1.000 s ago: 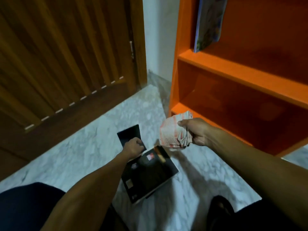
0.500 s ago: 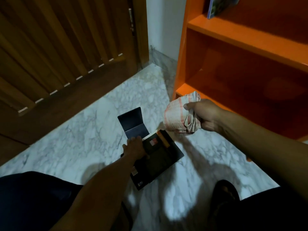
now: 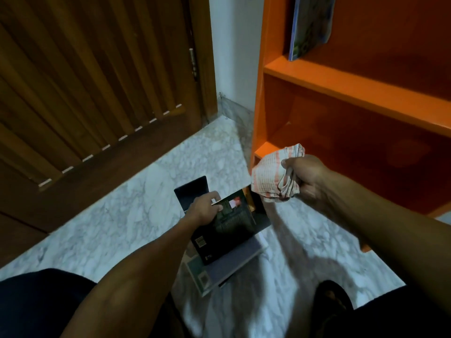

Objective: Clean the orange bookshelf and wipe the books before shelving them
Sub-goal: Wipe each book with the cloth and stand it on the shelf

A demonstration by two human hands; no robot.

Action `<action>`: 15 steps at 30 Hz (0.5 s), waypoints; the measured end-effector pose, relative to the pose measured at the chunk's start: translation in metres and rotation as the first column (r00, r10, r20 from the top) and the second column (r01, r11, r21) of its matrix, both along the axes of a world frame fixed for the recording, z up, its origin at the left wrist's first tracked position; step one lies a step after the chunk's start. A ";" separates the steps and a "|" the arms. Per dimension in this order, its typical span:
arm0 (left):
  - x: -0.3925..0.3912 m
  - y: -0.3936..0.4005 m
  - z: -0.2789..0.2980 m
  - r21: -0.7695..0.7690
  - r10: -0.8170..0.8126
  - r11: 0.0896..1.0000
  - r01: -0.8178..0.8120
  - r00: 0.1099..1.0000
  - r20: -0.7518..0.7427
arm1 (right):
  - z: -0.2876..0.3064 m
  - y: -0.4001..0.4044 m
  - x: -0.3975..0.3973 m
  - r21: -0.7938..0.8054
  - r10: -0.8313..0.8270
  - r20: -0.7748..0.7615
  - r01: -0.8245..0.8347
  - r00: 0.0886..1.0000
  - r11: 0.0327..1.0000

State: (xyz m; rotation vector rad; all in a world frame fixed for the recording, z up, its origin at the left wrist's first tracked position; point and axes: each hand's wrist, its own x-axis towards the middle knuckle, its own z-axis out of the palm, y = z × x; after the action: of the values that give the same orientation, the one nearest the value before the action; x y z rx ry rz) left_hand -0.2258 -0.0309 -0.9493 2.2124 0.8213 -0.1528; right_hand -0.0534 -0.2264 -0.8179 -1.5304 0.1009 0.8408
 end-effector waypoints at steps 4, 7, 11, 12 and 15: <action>0.009 0.016 0.063 -0.142 0.161 0.980 -0.136 0.971 0.177 | 0.001 -0.006 0.004 0.054 -0.132 0.024 0.131 0.991 0.990; 0.008 0.024 0.113 -0.268 0.296 0.937 -0.226 0.919 0.262 | 0.002 -0.008 0.003 0.166 -0.271 0.041 0.261 0.962 0.951; 0.008 0.024 0.157 -0.464 0.477 0.834 -0.299 0.813 0.334 | 0.010 -0.004 -0.008 0.268 -0.306 0.086 0.274 0.948 0.924; 0.009 0.020 0.166 -0.540 0.520 0.790 -0.291 0.784 0.338 | 0.017 -0.002 -0.016 0.271 -0.274 0.104 0.238 0.956 0.933; 0.011 0.000 0.187 -0.692 0.586 0.679 -0.246 0.749 0.309 | 0.031 0.010 -0.035 0.311 -0.180 0.134 0.131 0.975 0.941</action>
State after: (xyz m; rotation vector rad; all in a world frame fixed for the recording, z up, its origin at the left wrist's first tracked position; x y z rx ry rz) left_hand -0.2147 -0.0309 -0.7626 1.2803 0.8172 0.3575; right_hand -0.0881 -0.2169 -0.7871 -1.2778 -0.0245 0.5740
